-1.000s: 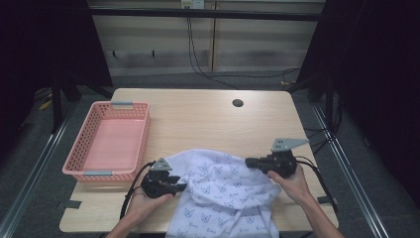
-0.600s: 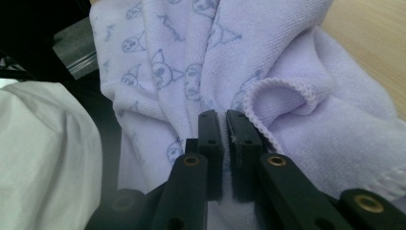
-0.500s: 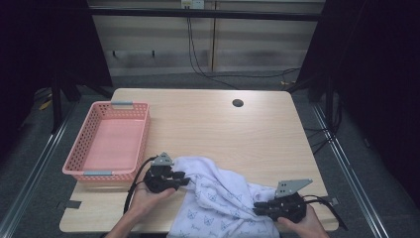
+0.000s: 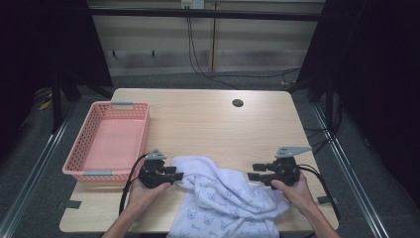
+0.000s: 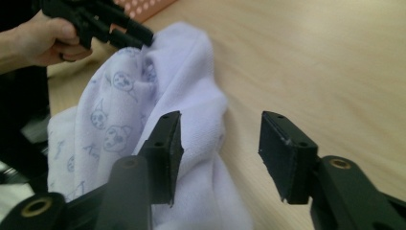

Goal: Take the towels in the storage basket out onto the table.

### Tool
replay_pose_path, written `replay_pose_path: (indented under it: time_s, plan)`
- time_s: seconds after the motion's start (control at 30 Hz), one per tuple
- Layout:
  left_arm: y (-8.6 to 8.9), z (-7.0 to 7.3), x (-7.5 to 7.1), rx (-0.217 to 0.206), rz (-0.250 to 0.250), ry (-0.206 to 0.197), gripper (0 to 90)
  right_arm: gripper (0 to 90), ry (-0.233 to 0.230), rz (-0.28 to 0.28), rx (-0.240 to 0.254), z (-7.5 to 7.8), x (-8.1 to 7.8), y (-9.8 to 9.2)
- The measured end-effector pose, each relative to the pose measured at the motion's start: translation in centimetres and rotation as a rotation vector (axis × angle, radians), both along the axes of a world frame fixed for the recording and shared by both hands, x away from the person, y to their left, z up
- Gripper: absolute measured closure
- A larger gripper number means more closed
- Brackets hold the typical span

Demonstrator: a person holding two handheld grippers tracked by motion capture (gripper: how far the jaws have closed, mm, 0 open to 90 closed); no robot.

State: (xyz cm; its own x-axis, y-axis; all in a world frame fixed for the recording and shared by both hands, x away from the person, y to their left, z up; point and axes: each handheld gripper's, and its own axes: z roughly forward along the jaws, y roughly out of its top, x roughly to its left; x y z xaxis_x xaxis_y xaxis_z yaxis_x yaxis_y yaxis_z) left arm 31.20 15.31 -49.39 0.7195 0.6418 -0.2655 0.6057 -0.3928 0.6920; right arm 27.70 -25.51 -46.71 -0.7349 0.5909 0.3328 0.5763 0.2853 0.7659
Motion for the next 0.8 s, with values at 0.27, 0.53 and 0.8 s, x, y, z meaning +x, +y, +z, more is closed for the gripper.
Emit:
replay_pose_path:
  time_s: [0.27,0.53,0.8]
  plan:
    - [-0.8,-0.6,0.2,0.048,-0.043,-0.019,80.4,69.7,0.064,0.091,-0.075,-2.5,0.6,3.0]
    - [-0.2,1.8,-0.4,-0.069,-0.041,-0.100,87.6,85.3,-0.180,-0.093,-0.017,3.0,-0.8,-0.7]
    - [-1.9,3.3,-2.8,-0.100,-0.164,-0.134,87.2,84.1,-0.215,-0.072,-0.075,4.0,-4.7,-2.3]
